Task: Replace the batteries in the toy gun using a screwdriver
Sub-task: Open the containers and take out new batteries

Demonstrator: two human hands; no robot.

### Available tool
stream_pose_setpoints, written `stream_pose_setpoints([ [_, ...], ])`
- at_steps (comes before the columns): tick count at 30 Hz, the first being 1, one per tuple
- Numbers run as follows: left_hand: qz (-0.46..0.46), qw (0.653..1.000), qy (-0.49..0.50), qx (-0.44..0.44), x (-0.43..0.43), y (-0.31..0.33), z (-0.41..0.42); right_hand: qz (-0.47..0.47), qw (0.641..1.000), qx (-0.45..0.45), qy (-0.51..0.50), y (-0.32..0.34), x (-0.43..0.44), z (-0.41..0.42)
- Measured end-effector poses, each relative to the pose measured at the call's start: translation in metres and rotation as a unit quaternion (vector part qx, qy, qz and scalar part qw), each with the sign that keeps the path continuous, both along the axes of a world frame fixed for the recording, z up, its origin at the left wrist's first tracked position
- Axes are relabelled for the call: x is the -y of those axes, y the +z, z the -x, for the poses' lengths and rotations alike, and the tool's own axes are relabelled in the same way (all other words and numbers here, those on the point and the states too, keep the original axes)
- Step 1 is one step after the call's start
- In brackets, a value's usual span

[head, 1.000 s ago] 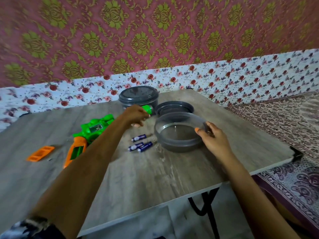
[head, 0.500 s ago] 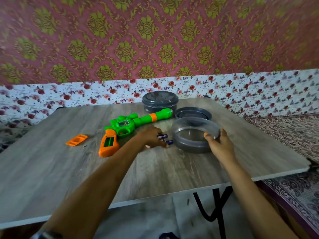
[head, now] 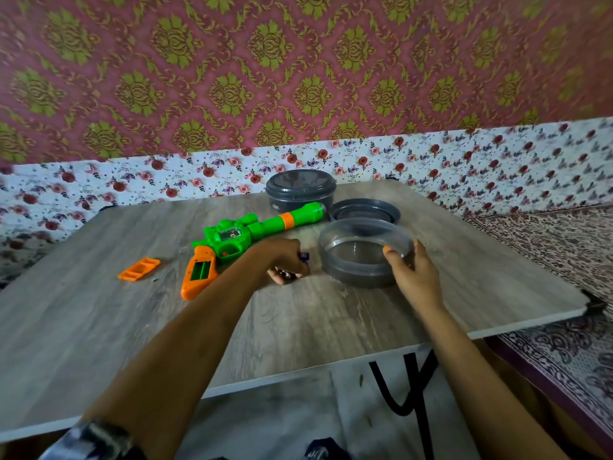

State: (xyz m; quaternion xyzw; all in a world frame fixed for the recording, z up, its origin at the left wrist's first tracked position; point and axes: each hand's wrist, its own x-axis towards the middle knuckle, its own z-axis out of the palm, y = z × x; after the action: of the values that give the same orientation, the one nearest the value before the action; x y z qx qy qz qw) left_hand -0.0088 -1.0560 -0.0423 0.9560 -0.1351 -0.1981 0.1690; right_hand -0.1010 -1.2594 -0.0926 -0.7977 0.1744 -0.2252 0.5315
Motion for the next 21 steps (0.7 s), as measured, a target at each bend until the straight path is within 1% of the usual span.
stream_pose_setpoints([
  [2, -0.030, 0.999, -0.007, 0.019, 0.004, -0.001, -0.002, 0.001, 1.000, 0.000, 0.001, 0.000, 0.002, -0.001],
  [5, -0.095, 0.991, -0.040, 0.082, 0.008, -0.004, -0.004, 0.001, 1.000, -0.004, 0.002, -0.001, 0.006, -0.001],
  [10, -0.185, 0.961, -0.081, 0.189, 0.009, -0.014, -0.003, 0.003, 1.000, -0.009, 0.000, -0.001, 0.010, 0.001],
  [12, -0.205, 0.949, -0.088, 0.223, 0.008, -0.019, -0.004, 0.006, 1.000, -0.005, 0.000, -0.001, 0.010, 0.002],
  [14, -0.190, 0.950, -0.082, 0.232, 0.006, -0.020, -0.004, 0.008, 1.000, -0.006, -0.002, -0.001, 0.009, 0.001],
  [17, -0.128, 0.961, -0.066, 0.237, -0.002, -0.017, -0.010, 0.017, 1.000, -0.006, 0.000, 0.000, 0.009, 0.002],
  [19, -0.058, 0.969, -0.028, 0.240, -0.007, -0.013, -0.015, 0.021, 1.000, -0.006, 0.000, 0.001, 0.009, 0.002],
  [21, 0.036, 0.974, 0.019, 0.223, -0.009, -0.010, -0.019, 0.023, 1.000, -0.003, -0.001, 0.000, 0.008, 0.003],
])
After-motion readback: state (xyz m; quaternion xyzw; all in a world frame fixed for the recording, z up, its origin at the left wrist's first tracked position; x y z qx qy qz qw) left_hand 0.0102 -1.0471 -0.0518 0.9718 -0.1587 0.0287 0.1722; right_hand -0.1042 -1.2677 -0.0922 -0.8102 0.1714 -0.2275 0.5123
